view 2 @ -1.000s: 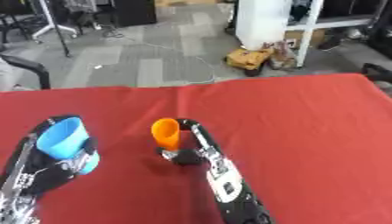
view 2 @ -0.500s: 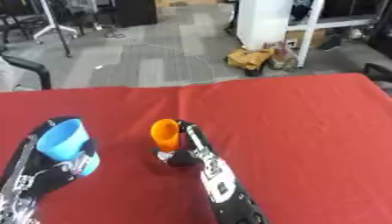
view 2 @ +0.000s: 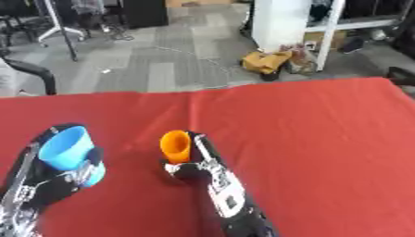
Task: Pour the contents of one cup into another cup.
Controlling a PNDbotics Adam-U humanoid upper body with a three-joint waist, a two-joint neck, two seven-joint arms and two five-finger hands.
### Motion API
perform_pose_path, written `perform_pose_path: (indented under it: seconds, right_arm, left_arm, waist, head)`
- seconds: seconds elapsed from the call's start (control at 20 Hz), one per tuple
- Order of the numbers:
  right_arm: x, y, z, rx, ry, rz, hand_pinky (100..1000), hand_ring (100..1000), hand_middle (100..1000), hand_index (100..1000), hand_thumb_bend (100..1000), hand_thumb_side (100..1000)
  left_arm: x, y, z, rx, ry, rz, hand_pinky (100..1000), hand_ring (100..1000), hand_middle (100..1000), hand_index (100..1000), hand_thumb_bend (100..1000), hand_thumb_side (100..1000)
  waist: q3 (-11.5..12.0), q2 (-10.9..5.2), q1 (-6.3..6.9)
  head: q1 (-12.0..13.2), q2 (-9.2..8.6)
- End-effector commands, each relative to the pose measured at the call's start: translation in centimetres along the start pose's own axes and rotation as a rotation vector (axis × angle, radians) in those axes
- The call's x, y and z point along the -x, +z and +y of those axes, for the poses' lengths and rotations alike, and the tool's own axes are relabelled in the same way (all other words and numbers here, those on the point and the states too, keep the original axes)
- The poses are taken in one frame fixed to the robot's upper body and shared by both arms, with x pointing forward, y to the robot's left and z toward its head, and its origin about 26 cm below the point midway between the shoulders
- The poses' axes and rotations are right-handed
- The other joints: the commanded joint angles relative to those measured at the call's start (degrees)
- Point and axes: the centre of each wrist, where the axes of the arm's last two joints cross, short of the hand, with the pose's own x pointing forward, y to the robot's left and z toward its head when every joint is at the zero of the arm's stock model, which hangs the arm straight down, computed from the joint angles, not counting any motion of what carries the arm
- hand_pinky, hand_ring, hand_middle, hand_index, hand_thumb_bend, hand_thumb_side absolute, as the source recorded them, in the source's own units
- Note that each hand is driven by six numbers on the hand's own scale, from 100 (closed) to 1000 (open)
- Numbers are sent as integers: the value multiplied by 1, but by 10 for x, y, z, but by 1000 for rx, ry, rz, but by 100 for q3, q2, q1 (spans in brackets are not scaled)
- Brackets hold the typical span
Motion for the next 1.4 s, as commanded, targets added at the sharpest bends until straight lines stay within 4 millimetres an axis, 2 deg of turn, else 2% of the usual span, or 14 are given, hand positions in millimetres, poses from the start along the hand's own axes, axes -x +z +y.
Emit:
perform_pose_path:
  seconds: [0.05,0.2,0.4,0.7,0.95,1.1,1.4]
  right_arm:
    - [-6,-4,1,23,-14,-13,819,561,493,673,355,100]
    - [-3,-2,-1,47,-17,-12,764,457,393,570,294,100]
    - [-4,0,-4,73,-27,-39,745,407,347,527,293,100]
    - [-18,2,-11,21,-18,-161,742,397,337,521,285,100]
    - [-30,8,-13,-89,-29,-264,740,396,336,520,293,100]
    - [-38,12,-10,-182,-65,-320,740,397,336,519,293,100]
    - [-55,19,10,-358,-144,-415,739,396,334,517,291,100]
  left_arm:
    - [-8,-4,0,2,2,-32,369,425,528,696,140,100]
    - [-7,-4,1,-2,-2,-30,369,422,529,696,137,100]
    - [-7,-4,4,-8,-11,-31,369,421,529,696,133,100]
    - [-13,-6,17,-3,-52,-48,368,420,526,698,141,100]
    - [-19,-9,30,7,-89,-64,367,420,526,699,147,100]
    - [-24,-12,37,26,-109,-71,368,421,527,698,160,100]
    - [-36,-21,49,61,-154,-107,366,420,528,700,187,100]
  waist:
    - [19,-108,-6]
    - [15,-103,-14]
    - [4,-102,-19]
    - [-32,-101,-44]
    - [-62,-113,-79]
    - [-84,-119,-88]
    - [-107,-121,-92]
  head:
    - [-17,-67]
    - [-6,-64]
    - [2,-61]
    - [22,-64]
    - [56,-80]
    - [70,-97]
    - [76,-120]
